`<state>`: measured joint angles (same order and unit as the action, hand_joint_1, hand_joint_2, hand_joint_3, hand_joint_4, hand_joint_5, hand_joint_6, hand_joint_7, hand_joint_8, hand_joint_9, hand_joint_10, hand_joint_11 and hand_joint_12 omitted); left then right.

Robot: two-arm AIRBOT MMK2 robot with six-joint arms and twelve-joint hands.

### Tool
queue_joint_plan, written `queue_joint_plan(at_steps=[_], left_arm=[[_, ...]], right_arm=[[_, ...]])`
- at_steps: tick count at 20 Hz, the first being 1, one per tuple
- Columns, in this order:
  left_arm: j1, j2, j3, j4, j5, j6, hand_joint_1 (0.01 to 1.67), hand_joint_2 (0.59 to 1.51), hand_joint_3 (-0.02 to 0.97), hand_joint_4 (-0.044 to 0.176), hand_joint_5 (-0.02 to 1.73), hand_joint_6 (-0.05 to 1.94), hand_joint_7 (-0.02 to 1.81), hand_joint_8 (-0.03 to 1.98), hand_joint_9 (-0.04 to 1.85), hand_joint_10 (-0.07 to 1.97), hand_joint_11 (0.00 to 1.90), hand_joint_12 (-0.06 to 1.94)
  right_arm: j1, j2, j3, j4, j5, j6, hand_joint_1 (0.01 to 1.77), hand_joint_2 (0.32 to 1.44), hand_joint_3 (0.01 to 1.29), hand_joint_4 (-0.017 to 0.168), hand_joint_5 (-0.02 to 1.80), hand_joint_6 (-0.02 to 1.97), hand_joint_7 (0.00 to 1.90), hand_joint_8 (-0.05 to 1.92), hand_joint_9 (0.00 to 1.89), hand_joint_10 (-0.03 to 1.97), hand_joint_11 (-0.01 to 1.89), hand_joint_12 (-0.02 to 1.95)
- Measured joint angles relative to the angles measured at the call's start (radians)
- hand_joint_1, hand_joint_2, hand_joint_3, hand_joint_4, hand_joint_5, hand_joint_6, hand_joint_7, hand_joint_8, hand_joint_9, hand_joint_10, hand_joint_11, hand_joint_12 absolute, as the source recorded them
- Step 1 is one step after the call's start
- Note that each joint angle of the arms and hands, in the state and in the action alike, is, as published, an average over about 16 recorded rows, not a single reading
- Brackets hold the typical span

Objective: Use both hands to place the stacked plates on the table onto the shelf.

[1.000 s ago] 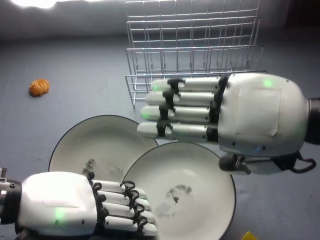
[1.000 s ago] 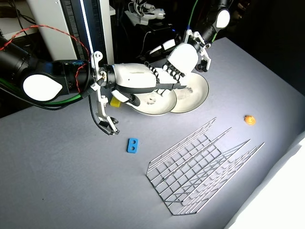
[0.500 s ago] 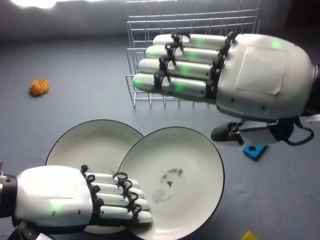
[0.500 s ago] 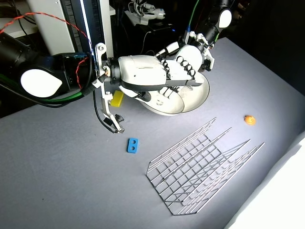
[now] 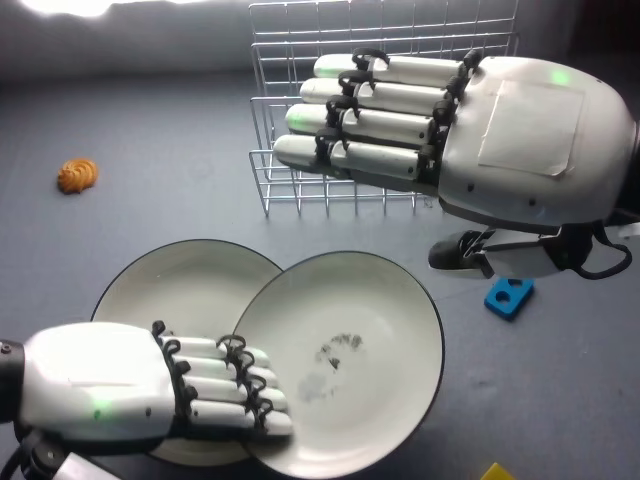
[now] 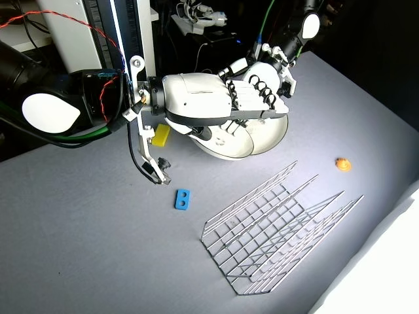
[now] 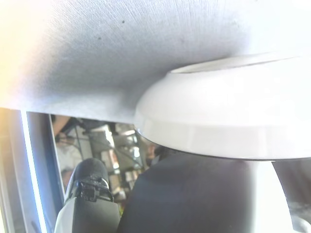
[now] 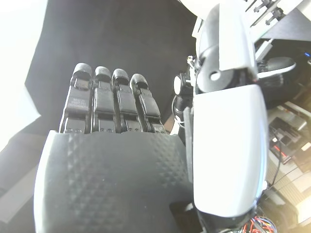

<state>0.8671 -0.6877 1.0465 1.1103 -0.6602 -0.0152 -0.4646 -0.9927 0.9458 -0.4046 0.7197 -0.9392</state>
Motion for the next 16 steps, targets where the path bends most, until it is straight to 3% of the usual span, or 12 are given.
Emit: queue_joint_plan(at_steps=[16], left_arm=[[0.014, 0.012, 0.051, -0.027, 0.004, 0.003, 0.02, 1.147, 0.015, -0.004, 0.11, 0.00, 0.08, -0.02, 0.06, -0.02, 0.01, 0.01]], right_arm=[[-0.024, -0.012, 0.015, -0.035, -0.009, -0.017, 1.20, 0.89, 0.02, 0.000, 0.02, 0.03, 0.02, 0.01, 0.01, 0.00, 0.02, 0.01]])
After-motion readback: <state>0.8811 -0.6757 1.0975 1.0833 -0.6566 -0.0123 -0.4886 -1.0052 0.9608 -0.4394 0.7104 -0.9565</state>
